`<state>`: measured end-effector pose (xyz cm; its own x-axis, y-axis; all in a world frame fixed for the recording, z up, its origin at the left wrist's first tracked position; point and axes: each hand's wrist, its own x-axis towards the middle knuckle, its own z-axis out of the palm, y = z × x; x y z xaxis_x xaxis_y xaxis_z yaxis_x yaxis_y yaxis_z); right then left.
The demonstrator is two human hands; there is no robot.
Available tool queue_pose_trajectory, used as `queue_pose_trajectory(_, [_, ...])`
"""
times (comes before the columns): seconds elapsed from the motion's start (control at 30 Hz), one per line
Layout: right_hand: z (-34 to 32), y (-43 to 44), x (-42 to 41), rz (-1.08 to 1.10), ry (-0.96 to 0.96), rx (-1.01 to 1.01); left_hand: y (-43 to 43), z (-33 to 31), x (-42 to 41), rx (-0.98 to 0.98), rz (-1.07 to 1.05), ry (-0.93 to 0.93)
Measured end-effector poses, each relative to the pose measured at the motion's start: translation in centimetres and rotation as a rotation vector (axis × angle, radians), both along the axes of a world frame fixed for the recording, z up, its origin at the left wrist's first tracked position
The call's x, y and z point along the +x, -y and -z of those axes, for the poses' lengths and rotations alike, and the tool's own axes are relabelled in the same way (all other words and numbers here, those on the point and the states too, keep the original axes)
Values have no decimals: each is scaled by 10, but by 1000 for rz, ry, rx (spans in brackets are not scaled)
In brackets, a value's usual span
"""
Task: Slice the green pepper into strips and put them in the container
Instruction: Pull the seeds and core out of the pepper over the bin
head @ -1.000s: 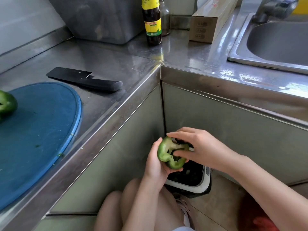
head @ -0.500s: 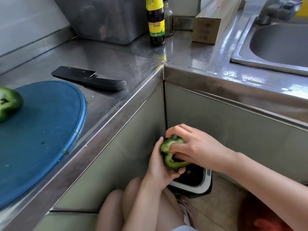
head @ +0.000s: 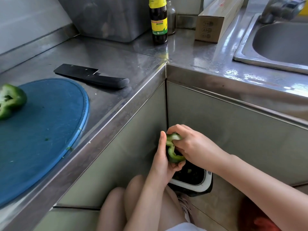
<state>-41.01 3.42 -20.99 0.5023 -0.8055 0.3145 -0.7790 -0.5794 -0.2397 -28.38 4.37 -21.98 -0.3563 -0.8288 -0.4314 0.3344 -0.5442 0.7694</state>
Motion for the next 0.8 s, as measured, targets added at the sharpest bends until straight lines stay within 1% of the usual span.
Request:
queue_pose_trajectory(0.07, [3, 0, 4, 8, 21, -24, 1, 2, 0, -7, -11, 48])
queue_pose_trajectory(0.17, [7, 0, 8, 58, 129, -39, 3, 3, 1, -35, -25, 88])
queue_pose_trajectory(0.33, [15, 2, 14, 184, 288, 34, 5, -2, -4, -99, -75, 134])
queue_pose_trajectory(0.43, [17, 3, 17, 246, 362, 46, 5, -2, -6, -85, -119, 153])
queue_pose_trajectory(0.57, [19, 1, 20, 258, 453, 45, 5, 0, -6, -54, -170, 152])
queue_pose_trajectory(0.63, [19, -3, 22, 299, 604, 76, 5, 3, -7, -53, -169, 138])
queue_pose_trajectory(0.73, [12, -6, 17, 459, 957, 164, 8, 7, -5, 2, -188, 59])
queue_pose_trajectory(0.77, [9, -5, 13, 520, 1044, 193, 10, 7, -3, 21, -200, 20])
queue_pose_trajectory(0.8, [6, -3, 6, 574, 1067, 211, 12, 8, -1, 36, -206, -19])
